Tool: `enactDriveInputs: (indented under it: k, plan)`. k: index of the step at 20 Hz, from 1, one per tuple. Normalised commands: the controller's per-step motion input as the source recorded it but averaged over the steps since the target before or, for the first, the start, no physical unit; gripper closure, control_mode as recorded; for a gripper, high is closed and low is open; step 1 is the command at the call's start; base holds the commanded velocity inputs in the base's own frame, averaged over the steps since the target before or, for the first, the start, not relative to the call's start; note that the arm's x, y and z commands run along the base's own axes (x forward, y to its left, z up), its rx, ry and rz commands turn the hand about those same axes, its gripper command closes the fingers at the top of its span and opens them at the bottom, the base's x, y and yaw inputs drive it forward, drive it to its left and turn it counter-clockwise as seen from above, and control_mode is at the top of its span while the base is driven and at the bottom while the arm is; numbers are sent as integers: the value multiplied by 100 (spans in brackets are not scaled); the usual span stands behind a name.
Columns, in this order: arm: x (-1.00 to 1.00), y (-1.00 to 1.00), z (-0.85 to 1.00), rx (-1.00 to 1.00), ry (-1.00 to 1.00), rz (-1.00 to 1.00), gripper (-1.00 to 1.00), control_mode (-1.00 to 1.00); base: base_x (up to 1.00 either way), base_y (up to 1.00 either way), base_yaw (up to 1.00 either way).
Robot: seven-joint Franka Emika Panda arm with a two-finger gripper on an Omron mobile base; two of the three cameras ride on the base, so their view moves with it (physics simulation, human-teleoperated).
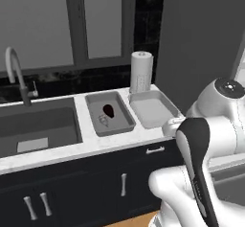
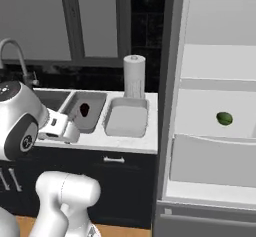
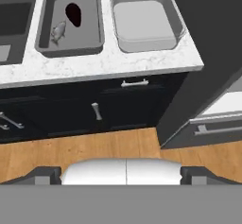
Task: Place one avocado and one fish in each tupperware on the nearby counter, to pack two identical lunches.
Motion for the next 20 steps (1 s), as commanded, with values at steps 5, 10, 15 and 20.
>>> enactDriveInputs:
  k: [5,10,15,20]
  plan:
    - [0,0,0,0,0,0,-100,100,-57,-96,-9]
    - [0,0,0,0,0,0,-100,100,-7,-100,0]
    - [0,0,0,0,0,0,-100,100,19,-100,0]
    - [0,0,0,0,0,0,-100,100,54,-93,-2]
